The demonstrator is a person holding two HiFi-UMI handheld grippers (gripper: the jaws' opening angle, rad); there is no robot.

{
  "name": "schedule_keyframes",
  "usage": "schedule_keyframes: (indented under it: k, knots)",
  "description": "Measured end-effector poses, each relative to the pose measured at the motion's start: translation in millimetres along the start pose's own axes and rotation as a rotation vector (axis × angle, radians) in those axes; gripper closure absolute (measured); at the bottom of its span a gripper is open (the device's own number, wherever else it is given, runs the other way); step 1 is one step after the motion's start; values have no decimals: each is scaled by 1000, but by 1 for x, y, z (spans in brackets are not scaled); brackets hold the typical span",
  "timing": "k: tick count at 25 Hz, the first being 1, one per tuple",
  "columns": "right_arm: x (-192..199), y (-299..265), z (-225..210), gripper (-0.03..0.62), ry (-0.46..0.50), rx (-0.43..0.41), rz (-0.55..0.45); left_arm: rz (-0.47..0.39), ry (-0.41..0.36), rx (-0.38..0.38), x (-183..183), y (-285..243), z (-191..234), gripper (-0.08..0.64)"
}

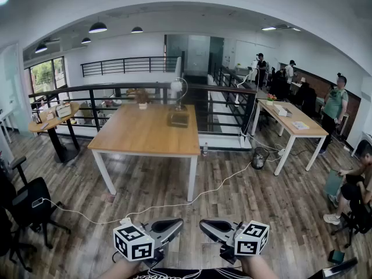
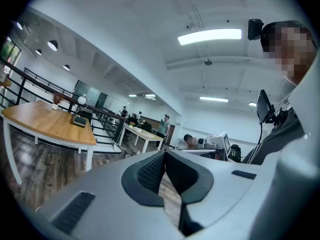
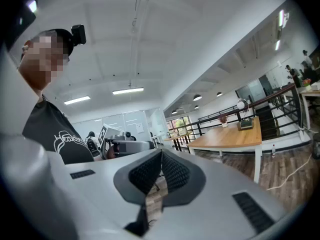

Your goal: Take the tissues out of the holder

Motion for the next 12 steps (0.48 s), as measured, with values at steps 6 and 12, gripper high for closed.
schedule_keyframes:
  k: [6,12]
  knots:
    - [-2,6,-1,577,6,20,-10,-1,-10,-9,-3,2,-3,546]
    - [-3,12,-5,577,-23,26,-47,6,-18,-8,-3,-2,-6,546]
Point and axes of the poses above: the fingertips, and each gripper's own axes: y backward along the fingers, z to its left, x out of its underside, the point moved 8 cm from there along y, backward along the fingers, and after that the axes turned 10 degrees about -y, right-handed, at the moved point
